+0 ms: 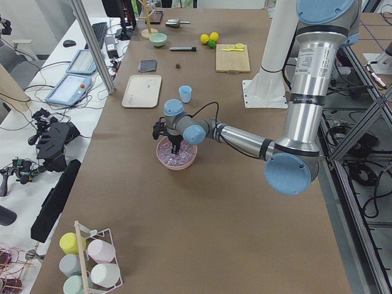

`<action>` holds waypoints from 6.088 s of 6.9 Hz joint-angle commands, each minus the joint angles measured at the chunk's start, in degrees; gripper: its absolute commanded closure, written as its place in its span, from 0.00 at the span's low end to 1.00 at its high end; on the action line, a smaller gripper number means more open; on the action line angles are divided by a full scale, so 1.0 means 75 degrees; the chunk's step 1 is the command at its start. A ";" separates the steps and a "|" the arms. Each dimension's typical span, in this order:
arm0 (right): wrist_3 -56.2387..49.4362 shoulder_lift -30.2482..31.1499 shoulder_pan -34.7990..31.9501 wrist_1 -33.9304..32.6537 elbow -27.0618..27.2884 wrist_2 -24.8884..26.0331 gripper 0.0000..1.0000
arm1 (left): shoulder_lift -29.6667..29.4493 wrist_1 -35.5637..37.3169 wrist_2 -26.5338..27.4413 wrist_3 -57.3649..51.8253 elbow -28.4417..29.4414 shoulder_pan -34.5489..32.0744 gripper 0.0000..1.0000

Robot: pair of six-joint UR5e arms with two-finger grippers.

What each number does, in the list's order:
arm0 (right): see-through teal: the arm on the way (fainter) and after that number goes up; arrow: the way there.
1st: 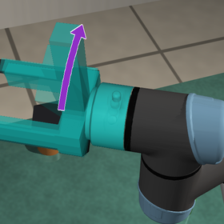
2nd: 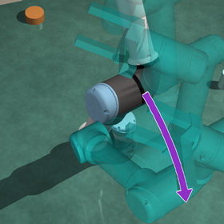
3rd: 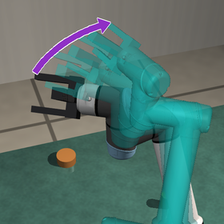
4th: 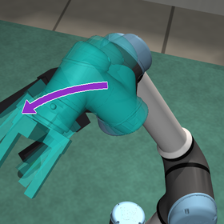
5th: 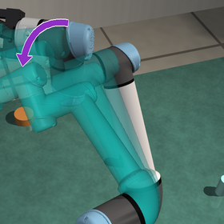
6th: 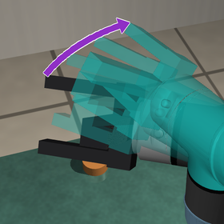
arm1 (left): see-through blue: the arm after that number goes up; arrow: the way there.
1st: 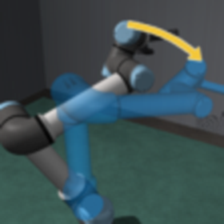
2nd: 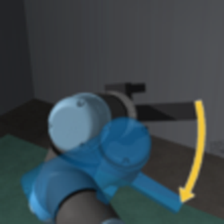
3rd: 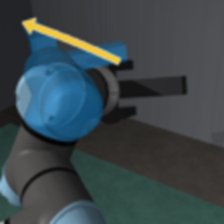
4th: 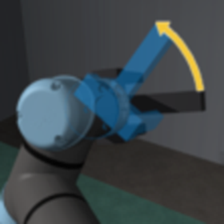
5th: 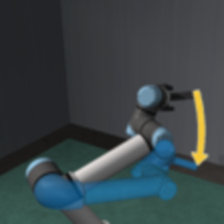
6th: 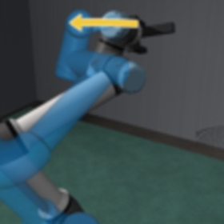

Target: Mash ice and strawberries in cup

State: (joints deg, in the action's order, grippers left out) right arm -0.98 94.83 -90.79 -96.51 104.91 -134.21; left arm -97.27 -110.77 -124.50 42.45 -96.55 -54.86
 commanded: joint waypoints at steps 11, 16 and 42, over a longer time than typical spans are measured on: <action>-0.0011 0.0024 -0.0047 -0.0010 0.0017 0.0082 0.00 | -0.2636 -0.0665 0.2557 0.3888 -0.1145 0.2259 1.00; -0.0011 0.0047 -0.0047 -0.0011 -0.0007 0.0105 0.00 | -0.3413 -0.0758 0.3943 0.4277 -0.0369 0.3342 1.00; -0.0011 -0.0058 -0.0035 0.0048 -0.0042 0.0105 0.00 | 0.0208 0.1269 0.1660 0.0271 -0.1788 0.0273 0.07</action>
State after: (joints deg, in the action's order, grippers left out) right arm -1.05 94.42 -91.06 -96.15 104.59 -133.42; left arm -96.02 -101.18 -110.34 46.33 -111.18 -51.40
